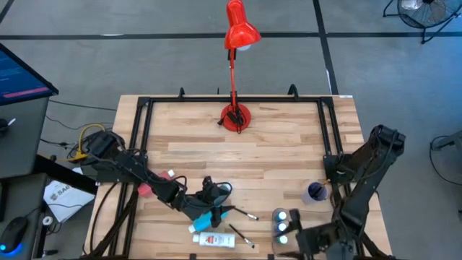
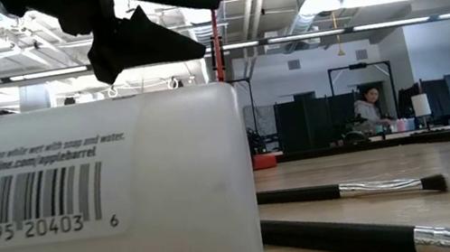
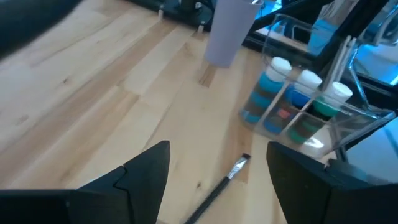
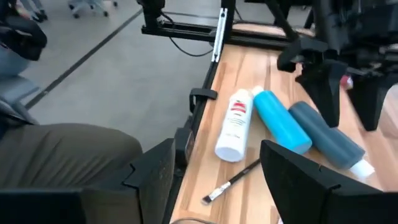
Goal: Pick & Place Paint Supplies
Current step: Put the black paint bottle into the transparent bin
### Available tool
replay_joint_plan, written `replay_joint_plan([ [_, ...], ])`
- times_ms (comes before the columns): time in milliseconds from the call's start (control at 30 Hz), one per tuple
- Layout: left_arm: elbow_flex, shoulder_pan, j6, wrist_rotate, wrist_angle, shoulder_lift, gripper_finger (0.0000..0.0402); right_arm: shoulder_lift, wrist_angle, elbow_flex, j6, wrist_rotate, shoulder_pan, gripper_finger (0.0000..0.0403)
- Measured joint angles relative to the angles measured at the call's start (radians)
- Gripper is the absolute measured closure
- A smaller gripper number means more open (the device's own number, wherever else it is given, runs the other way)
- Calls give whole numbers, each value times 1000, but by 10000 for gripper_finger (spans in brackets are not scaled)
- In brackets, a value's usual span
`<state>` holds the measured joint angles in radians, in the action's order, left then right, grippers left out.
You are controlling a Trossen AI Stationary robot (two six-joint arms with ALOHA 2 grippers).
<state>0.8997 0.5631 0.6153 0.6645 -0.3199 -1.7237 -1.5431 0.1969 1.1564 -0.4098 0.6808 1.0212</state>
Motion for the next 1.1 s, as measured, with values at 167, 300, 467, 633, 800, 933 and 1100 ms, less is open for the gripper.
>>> replay_joint_plan([
  [167, 0, 1, -41, 0, 3, 34, 156, 76, 47, 0, -7, -114, -72, 175],
  [300, 0, 8, -42, 0, 43, 51, 156, 122, 107, 0, -11, -254, -166, 175],
  [467, 0, 18, -33, -20, 78, 51, 156, 132, 217, 23, -6, -434, -291, 175],
  [633, 0, 29, -17, -46, 93, 51, 156, 62, 480, 188, 13, -527, -384, 175],
  [800, 0, 44, 25, -51, 129, 51, 156, -87, 804, 440, 37, -572, -437, 175],
  [933, 0, 56, 56, -52, 155, 51, 156, -242, 1062, 643, 50, -641, -469, 175],
  [1100, 0, 65, 130, -71, 278, 51, 156, -406, 1292, 858, 106, -650, -507, 175],
])
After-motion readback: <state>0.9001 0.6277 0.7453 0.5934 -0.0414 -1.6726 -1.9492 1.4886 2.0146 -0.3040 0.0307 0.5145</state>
